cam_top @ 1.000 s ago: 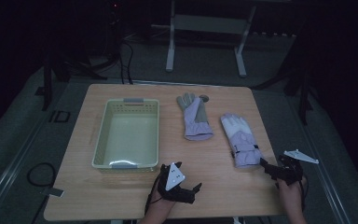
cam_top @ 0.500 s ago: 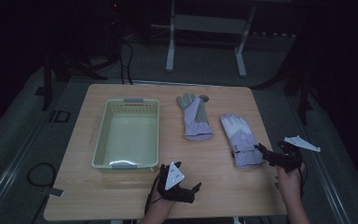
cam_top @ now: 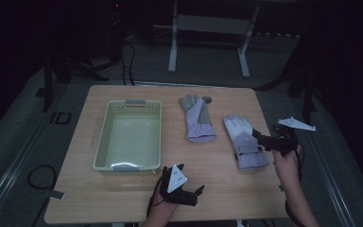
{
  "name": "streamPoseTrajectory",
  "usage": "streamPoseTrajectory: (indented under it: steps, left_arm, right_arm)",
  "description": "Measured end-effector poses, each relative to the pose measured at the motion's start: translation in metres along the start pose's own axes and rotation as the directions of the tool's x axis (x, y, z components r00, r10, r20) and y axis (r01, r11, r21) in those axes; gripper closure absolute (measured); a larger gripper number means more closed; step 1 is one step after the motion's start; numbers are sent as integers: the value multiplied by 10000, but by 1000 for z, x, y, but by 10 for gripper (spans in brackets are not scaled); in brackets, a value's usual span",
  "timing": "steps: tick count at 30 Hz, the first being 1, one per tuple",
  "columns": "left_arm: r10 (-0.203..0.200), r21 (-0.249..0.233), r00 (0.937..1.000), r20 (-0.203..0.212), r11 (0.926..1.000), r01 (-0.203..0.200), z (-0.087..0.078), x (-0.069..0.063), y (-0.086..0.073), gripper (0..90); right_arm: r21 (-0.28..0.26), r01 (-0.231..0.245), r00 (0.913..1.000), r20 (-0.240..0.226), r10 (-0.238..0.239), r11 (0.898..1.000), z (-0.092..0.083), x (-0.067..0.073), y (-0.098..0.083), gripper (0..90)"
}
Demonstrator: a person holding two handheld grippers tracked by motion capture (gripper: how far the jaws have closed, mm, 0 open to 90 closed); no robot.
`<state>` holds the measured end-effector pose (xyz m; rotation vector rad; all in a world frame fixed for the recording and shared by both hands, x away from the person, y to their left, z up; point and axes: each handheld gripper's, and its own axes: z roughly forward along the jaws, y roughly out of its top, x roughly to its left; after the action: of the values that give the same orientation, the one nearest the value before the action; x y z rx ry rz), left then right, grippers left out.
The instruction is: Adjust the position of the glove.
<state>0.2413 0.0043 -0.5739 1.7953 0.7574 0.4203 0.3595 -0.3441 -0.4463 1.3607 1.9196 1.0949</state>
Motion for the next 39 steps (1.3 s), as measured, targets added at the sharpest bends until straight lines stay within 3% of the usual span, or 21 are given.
streamPoseTrajectory:
  steps: [1, 2, 3, 5, 10, 14, 19, 22, 32, 39]
  left_arm:
    - [-2, 2, 10000, 8, 10000, 2, 0, 0, 0, 2]
    - [-3, 4, 10000, 17, 10000, 3, 0, 0, 0, 2]
    - [2, 9, 10000, 34, 10000, -2, 0, 0, 0, 2]
    - [-16, 7, 10000, 35, 10000, 16, 0, 0, 0, 2]
    - [-48, -5, 9999, 88, 10000, 49, 0, 1, 0, 2]
    - [-39, -2, 9999, 135, 10000, 39, 0, 1, 0, 2]
    - [-42, 1, 9999, 163, 10000, 42, 0, 1, 0, 2]
    - [-8, 2, 9999, 160, 10000, 8, 0, 1, 0, 2]
    - [9, -1, 9998, 204, 10000, -9, 0, 0, 0, 2]
    - [-67, 11, 9997, 255, 10000, 66, 0, 2, 0, 2]
  right_arm:
    - [107, 134, 9997, -217, -132, 9999, 3, 3, 4, 124]
    - [270, 334, 9994, -142, -330, 9991, 6, 8, 9, 124]
    - [363, 393, 9992, -67, -391, 9986, 8, 10, 12, 124]
    - [551, 362, 9988, -338, -344, 9978, 15, 16, 19, 124]
    - [554, 174, 9988, -471, -148, 9983, 31, 29, 33, 124]
    - [389, 365, 9983, -475, -346, 9986, 41, 42, 43, 143]
    - [555, 749, 9939, -851, -700, 9956, 58, 59, 54, 198]
    - [1025, 423, 9922, -1214, -297, 9938, 70, 67, 60, 207]
    - [1187, 422, 9854, -1688, -217, 9920, 103, 91, 69, 237]
    - [1885, 430, 9842, -1768, -92, 9811, 135, 103, 71, 280]
